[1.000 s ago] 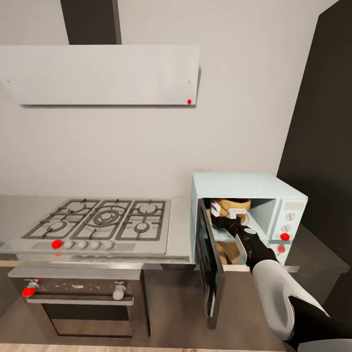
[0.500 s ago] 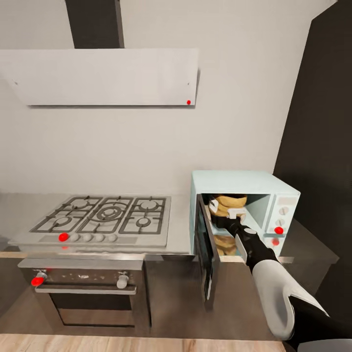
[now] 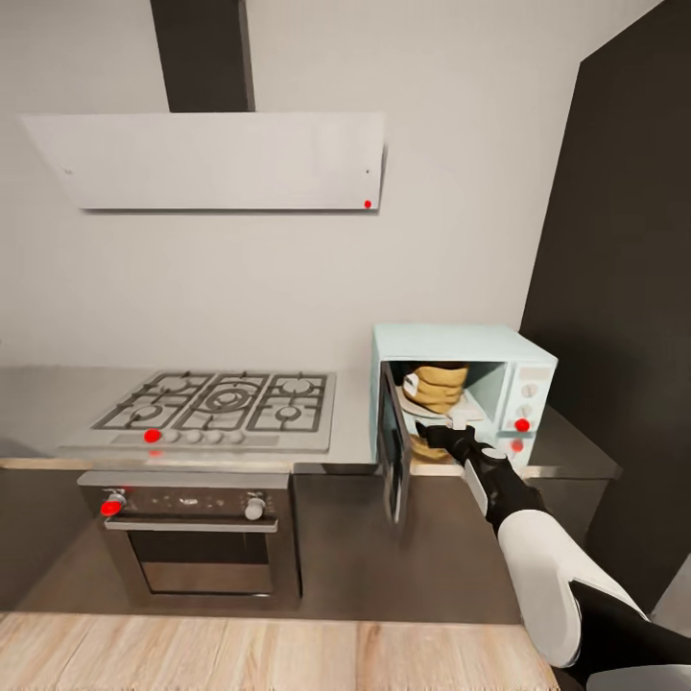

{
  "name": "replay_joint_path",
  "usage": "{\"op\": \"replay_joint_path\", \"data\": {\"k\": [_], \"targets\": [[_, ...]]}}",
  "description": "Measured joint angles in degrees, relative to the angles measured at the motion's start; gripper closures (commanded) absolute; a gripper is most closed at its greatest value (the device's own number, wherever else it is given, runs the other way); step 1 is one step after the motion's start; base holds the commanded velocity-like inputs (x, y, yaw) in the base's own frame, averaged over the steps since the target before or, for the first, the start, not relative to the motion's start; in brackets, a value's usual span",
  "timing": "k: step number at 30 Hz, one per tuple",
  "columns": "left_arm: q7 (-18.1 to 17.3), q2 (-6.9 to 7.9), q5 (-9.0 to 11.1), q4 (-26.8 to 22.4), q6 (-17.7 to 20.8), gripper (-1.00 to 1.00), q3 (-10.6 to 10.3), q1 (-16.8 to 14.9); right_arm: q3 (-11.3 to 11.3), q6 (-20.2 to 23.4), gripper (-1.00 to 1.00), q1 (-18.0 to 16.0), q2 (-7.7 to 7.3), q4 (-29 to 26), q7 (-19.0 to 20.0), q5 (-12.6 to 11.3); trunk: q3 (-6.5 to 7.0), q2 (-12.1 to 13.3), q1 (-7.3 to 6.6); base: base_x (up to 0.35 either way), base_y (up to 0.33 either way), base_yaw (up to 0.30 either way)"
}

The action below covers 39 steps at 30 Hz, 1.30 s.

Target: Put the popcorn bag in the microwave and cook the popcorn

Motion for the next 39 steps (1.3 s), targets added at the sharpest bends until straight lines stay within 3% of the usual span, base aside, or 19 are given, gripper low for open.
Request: {"op": "replay_joint_path", "data": {"k": [3,5,8,11,12,14,18,22,32,35,36,38,39], "targets": [[0.00,0.05,0.00,0.00,0.00,-1.00,0.00,0.00,0.00,0.06,-1.00,0.00,-0.15,-0.01,0.04,0.07,0.00,0.00,-0.02,-0.104,0.000,0.000],[0.00,0.07,0.01,-0.01,0.00,-1.00,0.01,0.01,-0.02,0.16,-1.00,0.00,-1.70,-0.04,0.26,0.07,0.00,0.00,-0.03,-0.017,0.000,0.000],[0.00,0.08,0.02,0.00,0.00,-1.00,0.02,0.00,-0.08,0.98,-1.00,0.00,-2.75,-0.90,0.70,0.01,0.00,-0.01,-0.03,-0.005,0.000,0.000],[0.00,0.08,0.04,0.00,0.00,-1.00,0.02,0.00,-0.18,10.59,-1.00,0.00,-3.07,-8.10,0.82,-0.28,0.00,-0.01,-0.04,0.000,0.000,0.000],[0.00,0.08,0.03,0.00,0.00,-1.00,0.02,0.01,-0.26,19.05,-1.00,-0.02,-3.00,-13.91,0.82,-0.33,0.01,-0.01,-0.04,0.000,0.000,0.000],[0.00,0.08,0.01,0.00,0.00,-1.00,0.02,0.01,-0.33,29.61,-1.00,0.19,-3.13,-20.69,0.90,-0.14,0.00,-0.01,-0.04,0.000,0.000,0.000],[0.00,0.08,0.02,0.00,0.00,-1.00,0.04,0.00,-0.30,34.02,-1.00,4.60,-3.25,-28.66,0.91,0.54,-0.01,-0.01,-0.03,0.000,0.000,0.000],[0.00,0.08,0.07,0.00,0.00,-1.00,0.02,0.00,-0.24,34.12,-1.00,13.64,-3.21,-34.36,1.19,0.57,-0.01,-0.01,-0.02,-0.061,0.000,0.000],[0.00,-0.01,0.01,0.00,0.00,-1.00,0.10,0.00,-0.38,33.89,-1.00,21.40,-4.68,-33.59,3.36,-0.14,-0.01,0.00,0.00,-0.325,0.000,0.000],[0.00,-0.02,0.02,0.00,-0.01,-1.00,0.10,0.00,-0.35,33.17,-1.00,22.94,-5.10,-27.57,2.95,-0.16,-0.01,0.01,0.00,-0.342,0.000,0.000],[0.00,-0.01,0.02,0.00,0.00,-1.00,0.07,0.00,-0.32,32.03,-1.00,23.22,-6.12,-21.74,2.64,0.07,-0.01,0.00,0.01,-0.318,0.000,0.000],[0.00,-0.01,0.00,0.00,0.00,-1.00,0.03,0.00,-0.25,30.59,-1.00,23.30,-7.22,-16.01,2.51,0.09,0.00,0.00,0.00,-0.268,0.000,0.000],[0.00,-0.01,-0.01,-0.01,0.01,-1.00,-0.01,0.00,-0.20,28.88,-1.00,23.36,-8.48,-10.98,2.42,0.19,-0.01,0.00,-0.01,-0.155,0.000,0.000]]}}
